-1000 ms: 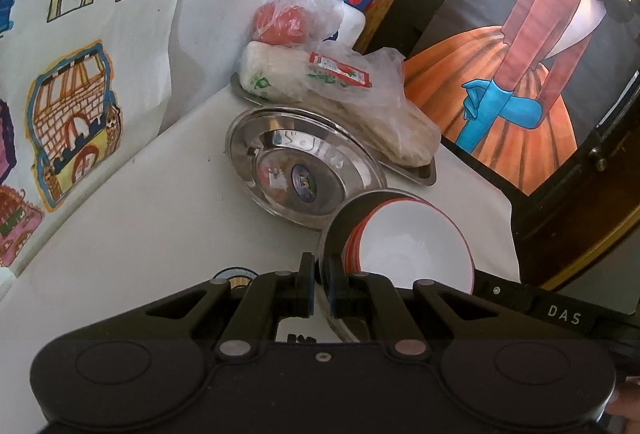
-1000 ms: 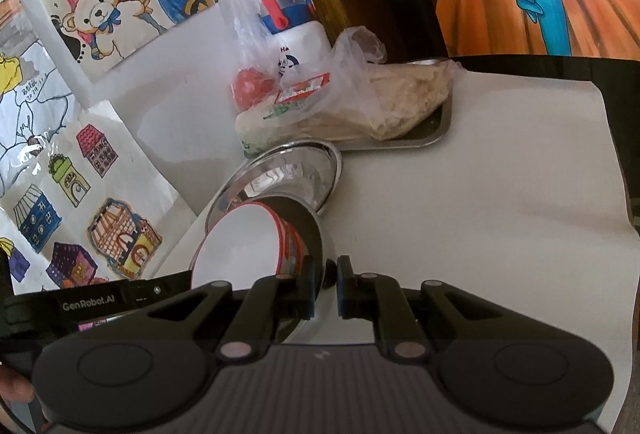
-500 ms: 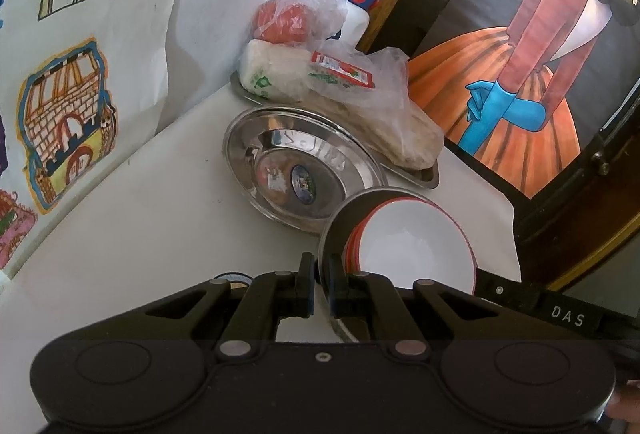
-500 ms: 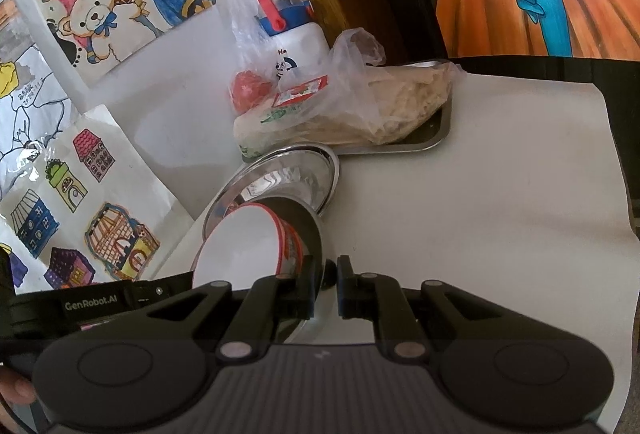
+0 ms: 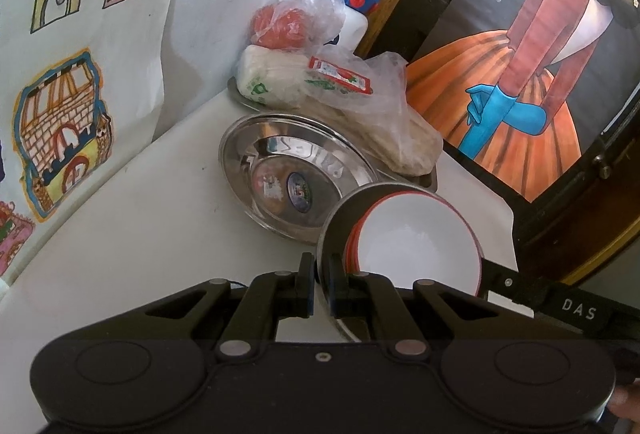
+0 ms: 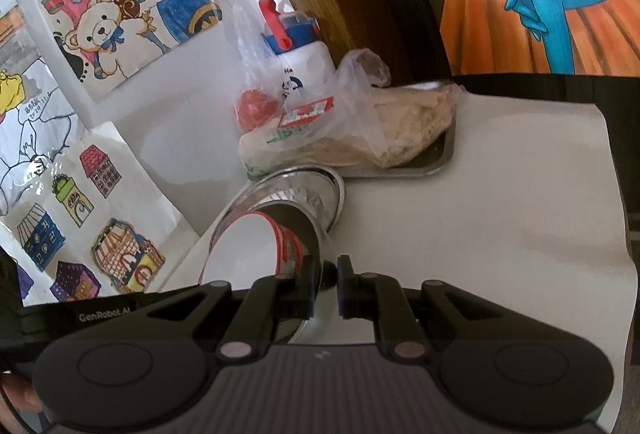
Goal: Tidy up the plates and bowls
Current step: 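Lower the bowl stack with both grippers onto the steel plate stack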
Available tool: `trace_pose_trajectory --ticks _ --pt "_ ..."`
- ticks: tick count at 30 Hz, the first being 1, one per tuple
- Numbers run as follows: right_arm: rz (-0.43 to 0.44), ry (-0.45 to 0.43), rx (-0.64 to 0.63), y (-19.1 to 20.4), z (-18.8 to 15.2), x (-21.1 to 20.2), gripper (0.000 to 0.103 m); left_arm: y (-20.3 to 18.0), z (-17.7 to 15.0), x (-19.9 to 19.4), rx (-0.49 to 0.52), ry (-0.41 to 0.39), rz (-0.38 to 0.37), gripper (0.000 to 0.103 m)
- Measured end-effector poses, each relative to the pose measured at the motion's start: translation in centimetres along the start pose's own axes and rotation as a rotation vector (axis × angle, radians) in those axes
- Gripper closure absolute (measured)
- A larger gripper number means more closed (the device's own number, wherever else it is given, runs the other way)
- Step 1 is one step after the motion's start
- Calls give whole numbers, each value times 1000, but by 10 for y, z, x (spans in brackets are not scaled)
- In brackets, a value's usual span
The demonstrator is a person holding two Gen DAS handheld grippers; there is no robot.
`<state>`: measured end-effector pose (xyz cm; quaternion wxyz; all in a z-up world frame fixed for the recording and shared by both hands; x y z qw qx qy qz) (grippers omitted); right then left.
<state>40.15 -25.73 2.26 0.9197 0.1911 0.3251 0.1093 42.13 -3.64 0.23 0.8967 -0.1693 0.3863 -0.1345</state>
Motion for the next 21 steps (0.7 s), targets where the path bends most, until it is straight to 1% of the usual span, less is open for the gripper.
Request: trace_pose_trajectory --ticks 9,21 --pt "6 9 8 -1 5 10 91 4 4 7 -32 5 4 98" --pt "13 -3 3 2 14 11 91 1 16 5 -23 -26 18 98"
Point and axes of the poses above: each gripper's, at about its wrist camera, not at the fingertips, and x roughly the way its jaws point, y to its left, z to its top, the point moved 3 cm from there along x, roughly the way its jaws point, and after that the axes turned 1 degree about -y, right-handed, at the moved point
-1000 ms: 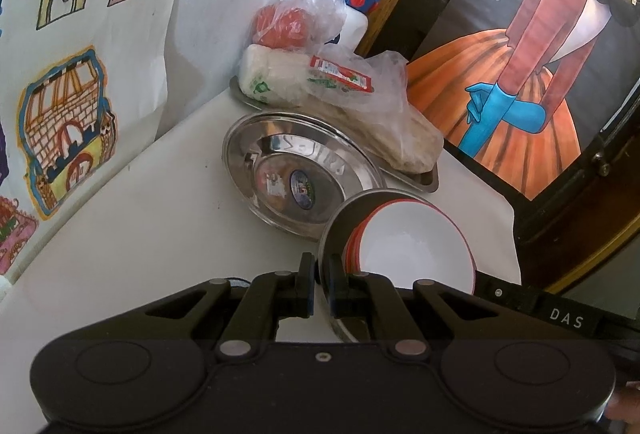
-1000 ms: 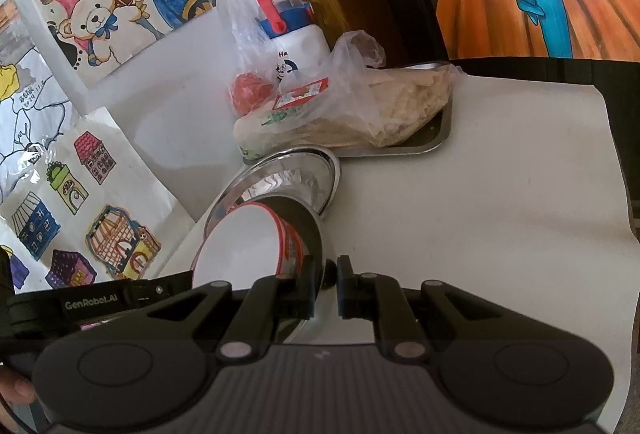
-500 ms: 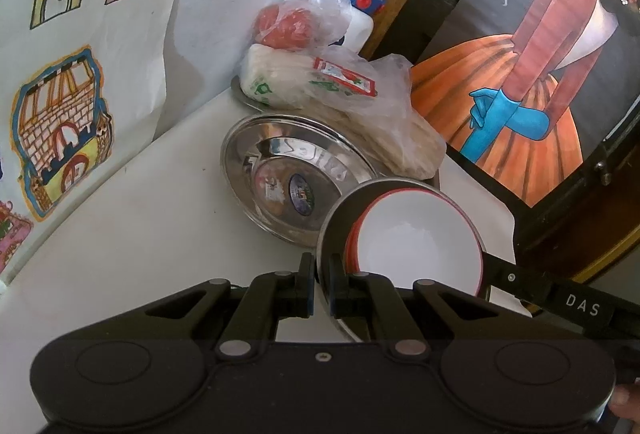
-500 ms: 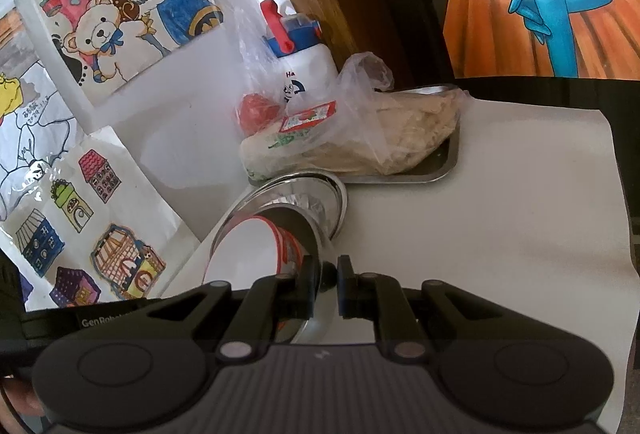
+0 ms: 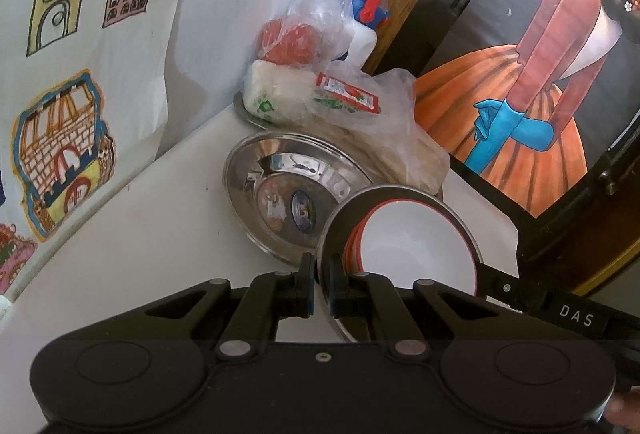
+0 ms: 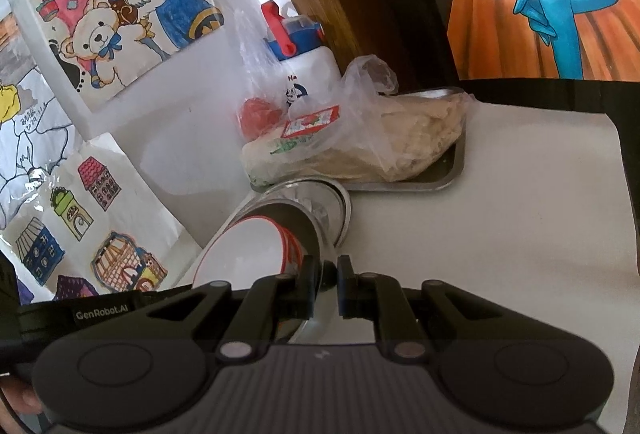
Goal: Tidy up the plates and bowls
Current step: 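Lower the bowl stack with both grippers onto the steel plate stack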
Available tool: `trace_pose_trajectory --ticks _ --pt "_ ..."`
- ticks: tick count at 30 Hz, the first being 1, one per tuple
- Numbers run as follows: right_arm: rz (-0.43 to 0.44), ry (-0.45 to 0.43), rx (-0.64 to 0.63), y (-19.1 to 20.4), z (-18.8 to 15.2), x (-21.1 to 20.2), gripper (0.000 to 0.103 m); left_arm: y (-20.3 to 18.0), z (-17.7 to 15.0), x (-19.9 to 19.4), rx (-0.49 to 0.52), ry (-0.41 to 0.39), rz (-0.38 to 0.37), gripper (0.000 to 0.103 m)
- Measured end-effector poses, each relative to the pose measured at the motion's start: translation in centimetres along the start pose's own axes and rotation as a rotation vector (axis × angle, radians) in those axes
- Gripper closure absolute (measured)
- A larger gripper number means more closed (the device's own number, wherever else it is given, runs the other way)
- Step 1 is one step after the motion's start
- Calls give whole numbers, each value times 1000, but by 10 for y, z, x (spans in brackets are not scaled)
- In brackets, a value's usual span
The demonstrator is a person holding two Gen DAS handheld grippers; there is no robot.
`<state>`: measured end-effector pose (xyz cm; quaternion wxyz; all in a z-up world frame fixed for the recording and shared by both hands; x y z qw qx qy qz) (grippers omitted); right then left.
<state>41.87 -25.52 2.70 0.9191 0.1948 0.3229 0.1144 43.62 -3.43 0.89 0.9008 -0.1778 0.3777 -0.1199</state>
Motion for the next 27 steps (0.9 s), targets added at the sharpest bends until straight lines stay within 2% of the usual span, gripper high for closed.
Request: trace_pose_trajectory --ticks 9,16,27 --pt "14 -16 -30 14 23 12 91 1 21 3 -3 -29 20 98" --pt "37 13 -31 18 31 42 91 14 39 14 -4 -44 65 98" --pt "38 47 -41 16 38 85 91 31 50 54 -13 -6 119 98"
Point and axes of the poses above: each gripper's, at about its wrist camera, not at the fingertips, and x roughly the way its jaws point, y to its left, z to its top, the point moved 3 cm from there along x, roughly the way its jaws point, and after that the axes turned 1 degree about -y, right-handed, at the moved point
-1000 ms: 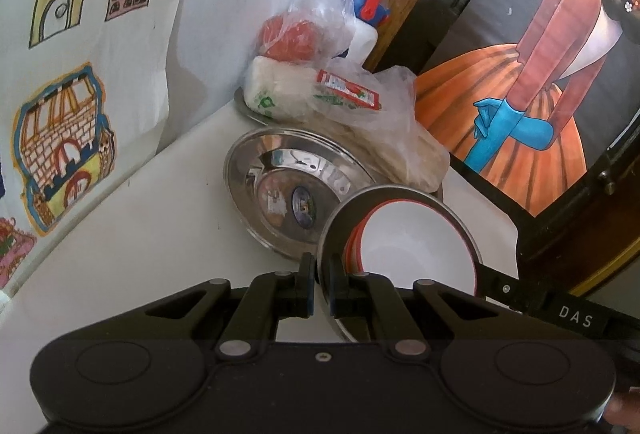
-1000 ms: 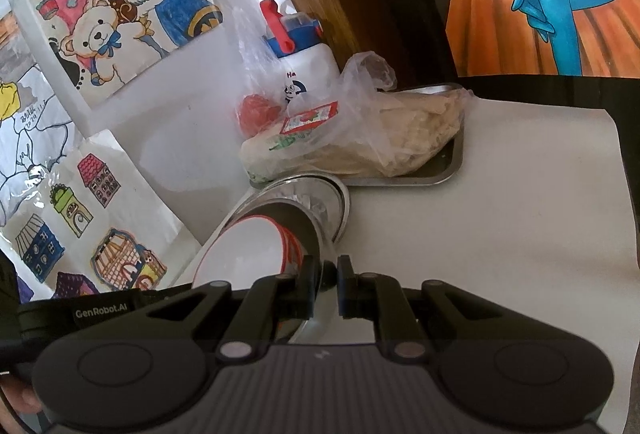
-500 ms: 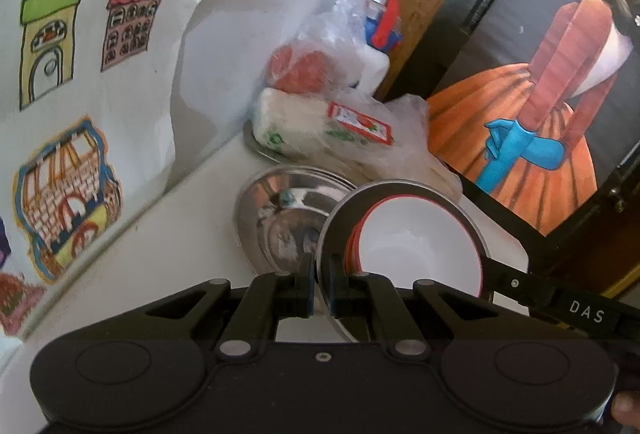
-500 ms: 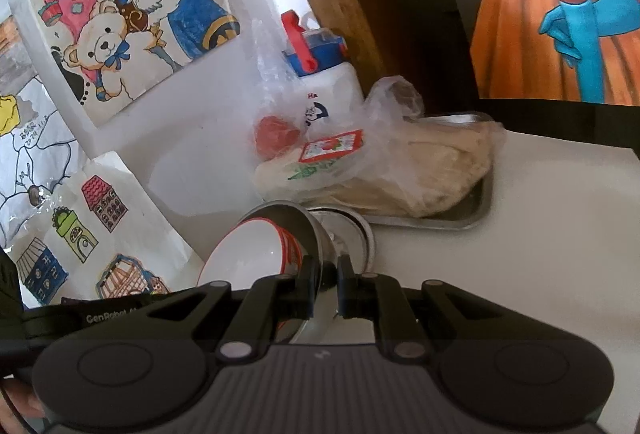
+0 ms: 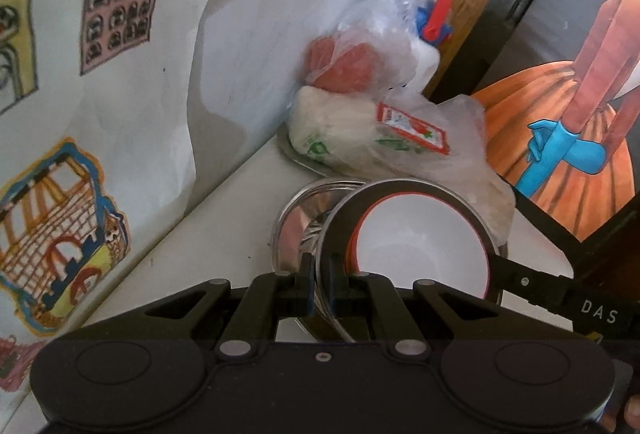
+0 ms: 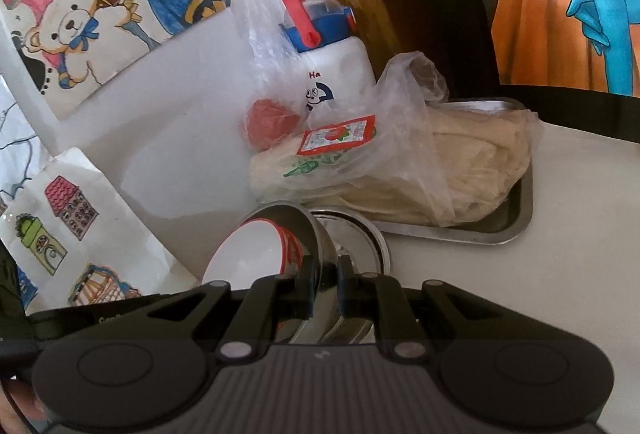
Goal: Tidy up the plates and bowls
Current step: 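Lower the bowl stack with both grippers onto the steel plate stack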
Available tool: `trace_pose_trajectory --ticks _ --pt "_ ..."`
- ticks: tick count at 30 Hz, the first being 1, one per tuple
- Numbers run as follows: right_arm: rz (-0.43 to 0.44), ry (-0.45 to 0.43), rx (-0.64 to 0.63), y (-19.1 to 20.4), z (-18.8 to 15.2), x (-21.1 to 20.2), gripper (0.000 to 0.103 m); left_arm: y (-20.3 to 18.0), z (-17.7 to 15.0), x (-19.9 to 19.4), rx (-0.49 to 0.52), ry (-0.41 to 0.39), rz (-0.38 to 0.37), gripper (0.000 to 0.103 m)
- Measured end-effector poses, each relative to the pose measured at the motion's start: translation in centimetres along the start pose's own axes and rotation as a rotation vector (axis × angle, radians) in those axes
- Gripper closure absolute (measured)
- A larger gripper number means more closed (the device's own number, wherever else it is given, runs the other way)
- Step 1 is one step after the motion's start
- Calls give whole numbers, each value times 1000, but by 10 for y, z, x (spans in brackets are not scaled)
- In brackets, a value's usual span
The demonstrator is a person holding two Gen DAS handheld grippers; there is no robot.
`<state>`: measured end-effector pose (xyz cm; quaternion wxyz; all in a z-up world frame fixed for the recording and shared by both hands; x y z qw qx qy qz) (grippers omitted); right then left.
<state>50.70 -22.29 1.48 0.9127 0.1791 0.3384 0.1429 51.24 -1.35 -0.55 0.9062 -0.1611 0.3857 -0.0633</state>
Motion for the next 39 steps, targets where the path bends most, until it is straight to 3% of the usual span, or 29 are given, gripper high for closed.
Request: trace_pose_trajectory --ticks 17,39 --pt "-2 32 24 -15 -2 26 90 -4 11 10 29 -19 21 98" --pt "-20 6 -18 -15 -2 33 89 -7 6 13 61 -87 22 96"
Point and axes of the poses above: each gripper's, at about its wrist camera, not at the fingertips, and x roughly the way its jaws point, y to its left, z to its top, the point moved 3 cm from there along x, roughly the way its jaws point, and after that the axes turned 1 degree about -y, right-handed, at the moved point
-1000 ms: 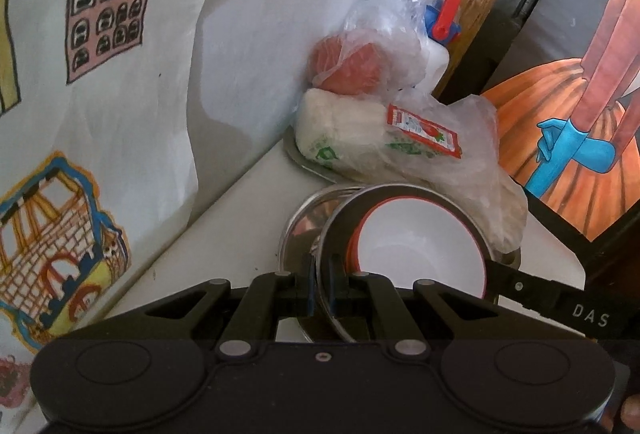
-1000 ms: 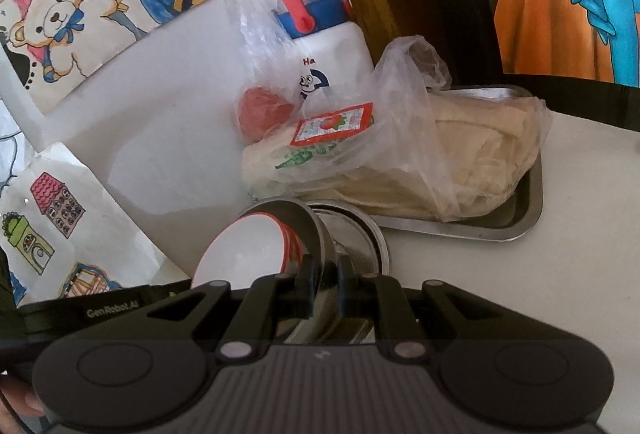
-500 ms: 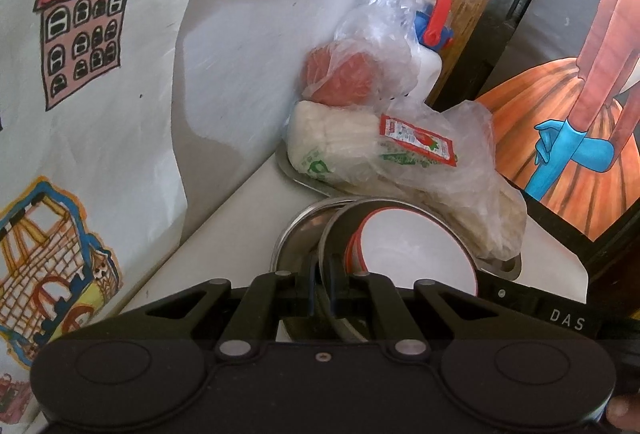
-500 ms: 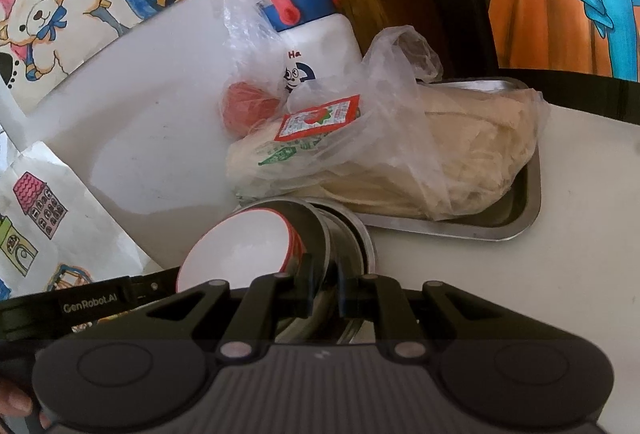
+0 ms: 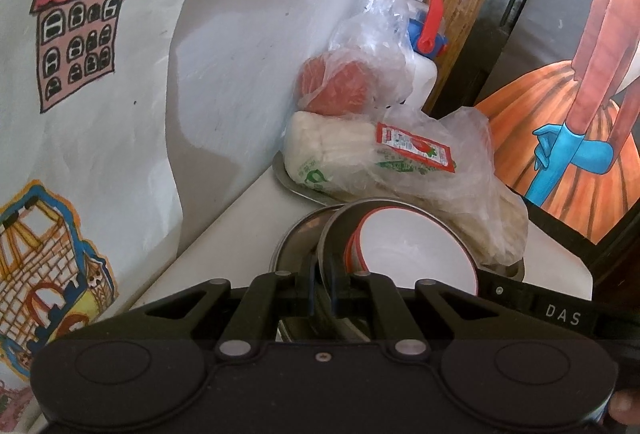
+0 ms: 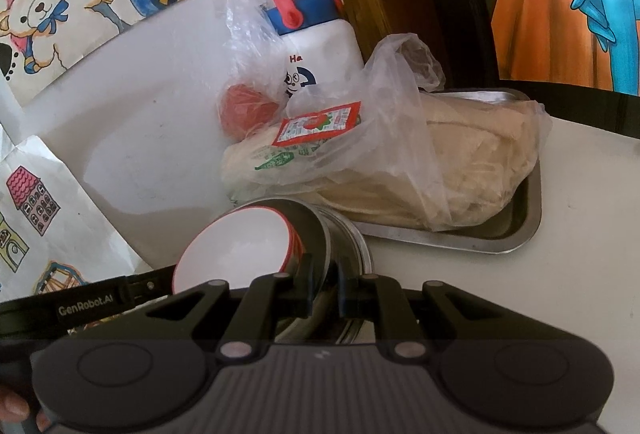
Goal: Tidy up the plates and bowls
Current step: 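Lower the bowl stack with both grippers onto the steel plate stack, then open both grippers to release the steel bowl rim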
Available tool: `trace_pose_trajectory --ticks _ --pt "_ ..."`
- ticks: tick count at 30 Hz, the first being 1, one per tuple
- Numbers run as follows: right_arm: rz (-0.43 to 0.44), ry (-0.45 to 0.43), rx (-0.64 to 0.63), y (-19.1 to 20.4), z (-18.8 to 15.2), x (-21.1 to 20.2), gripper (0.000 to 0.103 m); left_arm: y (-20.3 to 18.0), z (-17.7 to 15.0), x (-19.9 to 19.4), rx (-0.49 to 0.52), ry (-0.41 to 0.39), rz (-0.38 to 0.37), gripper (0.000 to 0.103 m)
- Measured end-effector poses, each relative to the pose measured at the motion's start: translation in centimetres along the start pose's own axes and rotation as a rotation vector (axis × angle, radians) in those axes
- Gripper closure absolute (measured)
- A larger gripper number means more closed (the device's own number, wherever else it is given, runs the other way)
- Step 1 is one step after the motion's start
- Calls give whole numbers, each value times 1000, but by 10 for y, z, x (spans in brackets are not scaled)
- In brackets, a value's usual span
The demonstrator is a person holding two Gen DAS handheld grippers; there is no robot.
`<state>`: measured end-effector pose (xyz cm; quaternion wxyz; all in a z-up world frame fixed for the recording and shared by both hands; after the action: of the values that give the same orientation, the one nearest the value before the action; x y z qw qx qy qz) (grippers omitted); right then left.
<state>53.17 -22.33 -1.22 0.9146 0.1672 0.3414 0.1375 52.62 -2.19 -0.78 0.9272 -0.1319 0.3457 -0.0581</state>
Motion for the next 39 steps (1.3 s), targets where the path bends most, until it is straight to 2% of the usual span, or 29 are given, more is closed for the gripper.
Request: trace_pose_trajectory --ticks 9,15,18,19,20,24,26,33,35,39 --pt "5 -27 -12 0 -3 -3 87 0 -2 -1 -1 -14 -10 93" --pt "-12 -49 -36 2 -6 -6 83 0 -7 -4 17 -32 6 82" --pt "-12 -61 -29 0 -7 -8 80 4 -7 -8 0 -41 6 72" --pt "-14 -66 -29 0 -8 -10 76 5 -7 -9 0 -43 3 66" --pt "-14 -73 -31 0 -9 -12 71 6 -8 -10 -3 -45 4 65" --pt "-30 -93 -55 2 -12 -21 66 6 -11 -19 -2 -61 2 60" --pt "-28 -110 -62 4 -14 -30 56 6 -13 -25 -4 -76 -4 53" --pt "-32 -177 -116 22 -20 -67 43 0 -18 -55 14 -125 -21 40" --pt "-38 -207 -130 27 -22 -80 32 -1 -20 -66 13 -146 -24 30" --pt "-50 -257 -154 35 -26 -107 20 -2 -24 -90 16 -184 -34 21"
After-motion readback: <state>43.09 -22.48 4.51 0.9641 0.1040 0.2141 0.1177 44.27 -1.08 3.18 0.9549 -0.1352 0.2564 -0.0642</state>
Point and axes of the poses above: each gripper's, at about its wrist camera, not at the fingertips, and x roughly the way its jaws point, y to its left, z to its top, the point moved 3 cm from there along x, roughly the way its jaws point, and after that the axes turned 1 degree about -y, right-handed, at the moved point
